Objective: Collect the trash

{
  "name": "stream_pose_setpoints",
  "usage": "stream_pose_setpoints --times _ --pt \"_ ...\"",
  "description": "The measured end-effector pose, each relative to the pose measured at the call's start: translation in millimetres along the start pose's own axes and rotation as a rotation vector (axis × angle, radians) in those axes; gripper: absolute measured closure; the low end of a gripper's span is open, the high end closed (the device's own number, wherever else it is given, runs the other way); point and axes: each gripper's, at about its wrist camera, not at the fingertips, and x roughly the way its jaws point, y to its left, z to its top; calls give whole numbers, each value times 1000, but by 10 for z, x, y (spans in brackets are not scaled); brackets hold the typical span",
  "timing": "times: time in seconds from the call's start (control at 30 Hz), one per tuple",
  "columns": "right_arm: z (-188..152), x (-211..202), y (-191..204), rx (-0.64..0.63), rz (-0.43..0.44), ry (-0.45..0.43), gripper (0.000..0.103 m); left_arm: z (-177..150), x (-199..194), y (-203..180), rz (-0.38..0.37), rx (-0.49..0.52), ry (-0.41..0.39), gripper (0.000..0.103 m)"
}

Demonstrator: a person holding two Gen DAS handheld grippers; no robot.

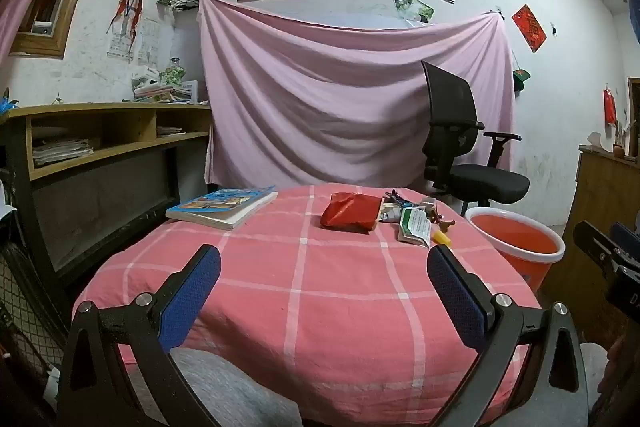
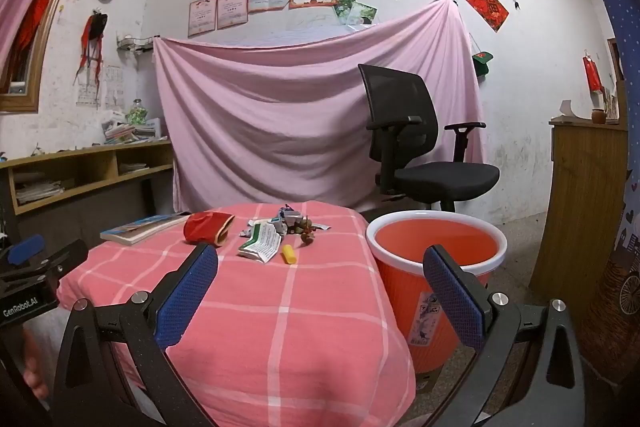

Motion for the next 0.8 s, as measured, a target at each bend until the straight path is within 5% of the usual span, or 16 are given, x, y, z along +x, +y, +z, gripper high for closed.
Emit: stream_pose_setpoints --times 0.8 --pt "-3 1 4 -2 0 3 0 15 -1 -9 -15 8 1 2"
